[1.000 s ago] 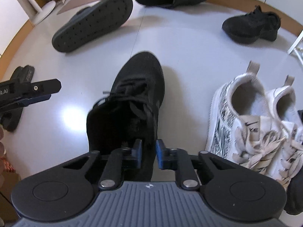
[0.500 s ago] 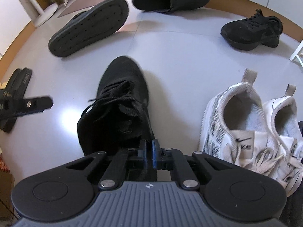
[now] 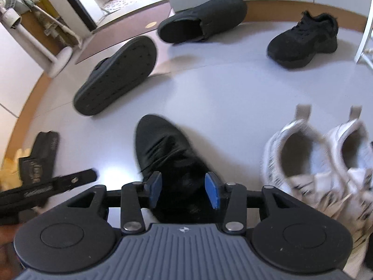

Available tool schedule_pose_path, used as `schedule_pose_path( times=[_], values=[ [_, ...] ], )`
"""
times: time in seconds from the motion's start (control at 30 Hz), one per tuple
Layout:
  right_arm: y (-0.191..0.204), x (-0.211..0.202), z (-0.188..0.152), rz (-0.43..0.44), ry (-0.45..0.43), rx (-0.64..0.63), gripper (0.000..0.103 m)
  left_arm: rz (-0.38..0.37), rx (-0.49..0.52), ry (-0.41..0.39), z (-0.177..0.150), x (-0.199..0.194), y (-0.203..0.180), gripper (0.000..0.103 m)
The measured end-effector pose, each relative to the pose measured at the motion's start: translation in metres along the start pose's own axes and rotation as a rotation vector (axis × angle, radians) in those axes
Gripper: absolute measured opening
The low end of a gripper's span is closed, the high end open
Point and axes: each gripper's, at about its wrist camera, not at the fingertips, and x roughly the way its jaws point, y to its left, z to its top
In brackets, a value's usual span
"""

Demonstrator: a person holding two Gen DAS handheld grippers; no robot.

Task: Organize scattered shoes
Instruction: 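Lift the black sneaker with the right tool and turn its heel toward the white pair, then set the black sneaker beside the doodle-print sneaker with the right tool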

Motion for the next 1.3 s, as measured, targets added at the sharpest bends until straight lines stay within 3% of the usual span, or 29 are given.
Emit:
schedule_pose_path(
  times=[0.3,0.4,0.63,0.7,0.77,0.87,1.3],
  values=[
    [0.015,0.009,-0.032,0.032,0.061,0.081,0.046,-0.004,-0.031,-0.001,-0.002,-0.001,0.009,0.058],
    [0.019,0.014,-0.026,0.033,0.031,0.103,0.046,-0.001,-0.037,-0.009,-0.001,-0.002,0.012,0.058],
    [0.037,0.04,0.002,-0.002,-0.011,0.008,0.046,0.002,-0.06,-0.019,0.0,-0.005,0.02,0.058],
    [0.04,0.047,0.006,-0.016,-0.001,-0.017,0.042,0.006,-0.066,-0.02,0.0,-0.006,0.022,0.058],
    [0.045,0.054,0.007,-0.024,0.013,-0.049,0.023,0.009,-0.072,-0.019,0.0,-0.006,0.025,0.058],
    [0.049,0.057,0.004,-0.061,0.014,-0.109,0.01,0.013,-0.076,-0.018,0.0,-0.006,0.026,0.058],
    [0.056,0.045,-0.014,0.031,0.071,-0.279,0.008,0.023,-0.09,-0.028,0.002,-0.009,0.03,0.058]
  ],
)
